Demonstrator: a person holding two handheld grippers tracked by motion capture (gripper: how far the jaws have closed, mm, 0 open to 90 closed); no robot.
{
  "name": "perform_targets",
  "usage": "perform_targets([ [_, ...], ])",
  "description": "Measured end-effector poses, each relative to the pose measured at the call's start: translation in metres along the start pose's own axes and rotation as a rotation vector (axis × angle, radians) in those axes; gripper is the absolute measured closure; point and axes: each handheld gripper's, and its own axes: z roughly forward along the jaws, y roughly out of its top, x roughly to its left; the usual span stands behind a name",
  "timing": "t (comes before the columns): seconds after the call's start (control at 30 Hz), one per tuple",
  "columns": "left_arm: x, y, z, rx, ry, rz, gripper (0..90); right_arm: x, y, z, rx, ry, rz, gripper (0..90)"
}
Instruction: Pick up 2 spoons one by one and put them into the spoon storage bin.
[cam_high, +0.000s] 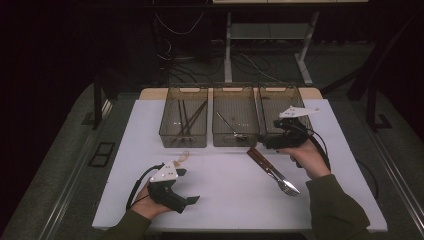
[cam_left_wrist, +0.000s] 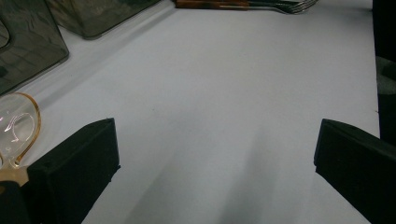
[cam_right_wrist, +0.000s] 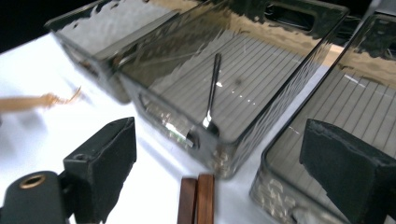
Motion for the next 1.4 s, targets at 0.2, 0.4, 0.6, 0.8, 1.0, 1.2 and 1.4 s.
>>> perform_targets([
  [0.2,0.0,0.0,0.0,0.0,0.001,0.0,0.0,0.003,-0.023,-0.01,0.003,-0.003,-0.034,11.1],
  [0.4,0.0,0.0,0.0,-0.001,0.001,0.002,0.0,0.0,-0.043,-0.023,-0.038,-0.014,-0.017,11.2],
  [0.6,-0.001,0.001,-0.001,-0.002,0.004,0.001,0.0,0.003,-0.068,-0.031,-0.032,-0.013,-0.033,11.2],
  [0.8,-0.001,0.001,-0.001,0.001,0.006,0.0,0.0,0.012,-0.093,-0.04,-0.023,0.011,-0.062,11.2],
  [1.0,-0.001,0.001,-0.001,0.0,0.01,0.001,0.0,0.012,-0.112,-0.047,-0.032,0.032,-0.034,11.2],
  [1.2,-0.001,0.001,-0.001,0.007,0.017,0.003,0.0,0.014,-0.127,-0.054,-0.029,0.043,-0.022,11.1],
  [1.4,-0.001,0.002,0.001,0.026,0.032,0.001,0.0,0.013,-0.133,-0.059,-0.02,0.04,-0.038,11.2],
])
